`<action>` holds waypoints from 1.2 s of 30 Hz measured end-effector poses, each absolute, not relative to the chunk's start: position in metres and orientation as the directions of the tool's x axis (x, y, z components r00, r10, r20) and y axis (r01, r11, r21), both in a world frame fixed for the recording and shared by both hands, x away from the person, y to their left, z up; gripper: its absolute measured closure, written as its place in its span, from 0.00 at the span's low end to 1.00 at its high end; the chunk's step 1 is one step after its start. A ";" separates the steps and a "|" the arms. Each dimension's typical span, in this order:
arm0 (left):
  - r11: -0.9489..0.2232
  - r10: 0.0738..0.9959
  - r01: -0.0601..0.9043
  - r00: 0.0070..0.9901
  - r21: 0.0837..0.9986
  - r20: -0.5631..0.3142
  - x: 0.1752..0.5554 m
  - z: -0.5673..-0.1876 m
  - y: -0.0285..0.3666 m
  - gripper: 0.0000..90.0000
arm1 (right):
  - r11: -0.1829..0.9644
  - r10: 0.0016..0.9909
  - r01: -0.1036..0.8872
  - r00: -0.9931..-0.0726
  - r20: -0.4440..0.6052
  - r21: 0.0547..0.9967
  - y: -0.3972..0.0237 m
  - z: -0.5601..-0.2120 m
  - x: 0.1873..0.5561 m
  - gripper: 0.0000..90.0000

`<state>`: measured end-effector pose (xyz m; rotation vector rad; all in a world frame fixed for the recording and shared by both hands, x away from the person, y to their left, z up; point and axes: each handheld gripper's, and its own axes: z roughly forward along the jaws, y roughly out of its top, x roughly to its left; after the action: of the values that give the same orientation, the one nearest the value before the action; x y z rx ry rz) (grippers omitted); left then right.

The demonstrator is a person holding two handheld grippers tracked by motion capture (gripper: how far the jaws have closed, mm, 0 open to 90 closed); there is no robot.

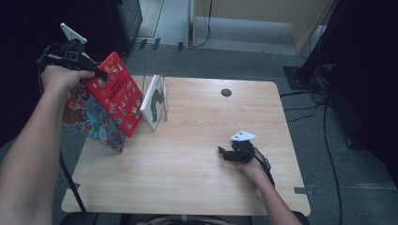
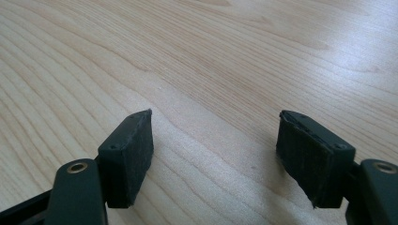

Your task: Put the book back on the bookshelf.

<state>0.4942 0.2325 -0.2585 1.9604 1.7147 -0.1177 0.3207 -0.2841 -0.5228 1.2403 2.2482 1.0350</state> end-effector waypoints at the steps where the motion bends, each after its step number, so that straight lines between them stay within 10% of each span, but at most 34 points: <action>1: -0.059 0.897 0.944 0.193 0.325 -0.398 0.496 -0.259 0.232 0.89 | 0.343 0.839 0.566 -0.544 0.027 0.750 -0.284 -0.523 0.321 0.30; 36: -0.039 0.922 0.946 0.159 0.323 -0.353 0.518 -0.280 0.227 0.88 | 0.343 0.839 0.566 -0.544 0.027 0.749 -0.284 -0.523 0.321 0.30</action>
<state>0.5181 0.2265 -0.2804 1.9657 1.7681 -0.0657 0.3208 -0.2842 -0.5228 1.2397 2.2487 1.0345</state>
